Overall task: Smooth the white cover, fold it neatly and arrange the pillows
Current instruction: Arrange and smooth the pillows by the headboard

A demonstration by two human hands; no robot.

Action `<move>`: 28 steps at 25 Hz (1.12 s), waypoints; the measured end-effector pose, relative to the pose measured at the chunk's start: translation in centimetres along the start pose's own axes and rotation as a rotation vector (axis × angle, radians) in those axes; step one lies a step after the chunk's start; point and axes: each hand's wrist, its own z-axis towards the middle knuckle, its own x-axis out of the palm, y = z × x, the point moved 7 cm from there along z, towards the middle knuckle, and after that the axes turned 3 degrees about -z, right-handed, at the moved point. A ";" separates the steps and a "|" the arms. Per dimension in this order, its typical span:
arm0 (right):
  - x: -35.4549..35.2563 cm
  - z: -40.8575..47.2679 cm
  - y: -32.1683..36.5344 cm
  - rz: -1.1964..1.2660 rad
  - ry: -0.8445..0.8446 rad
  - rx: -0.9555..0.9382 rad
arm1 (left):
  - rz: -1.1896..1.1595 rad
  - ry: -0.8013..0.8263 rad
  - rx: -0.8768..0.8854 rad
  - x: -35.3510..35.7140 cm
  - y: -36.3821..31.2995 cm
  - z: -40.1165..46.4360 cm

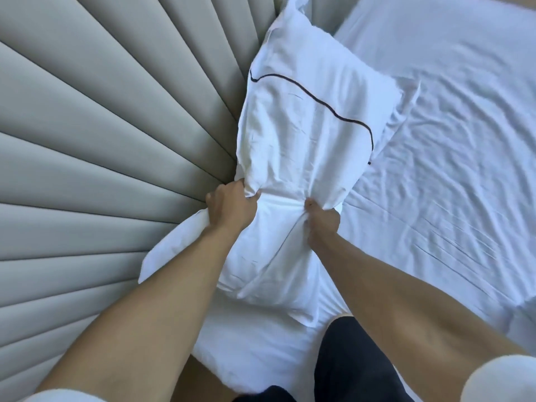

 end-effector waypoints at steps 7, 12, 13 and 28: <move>-9.5 -5.2 15.4 0.372 -0.162 -0.269 | -0.278 -0.096 0.052 -4.9 -13.7 -0.9; -20.5 -8.6 26.8 0.616 -0.330 -0.458 | -0.371 -0.141 0.282 -7.5 -29.0 0.1; -23.5 -8.8 27.9 0.676 -0.390 -0.474 | -0.383 -0.101 0.355 -7.2 -32.9 0.2; -35.1 -3.6 19.8 -0.151 -0.542 -0.284 | 0.303 0.342 0.890 4.8 -47.5 -9.4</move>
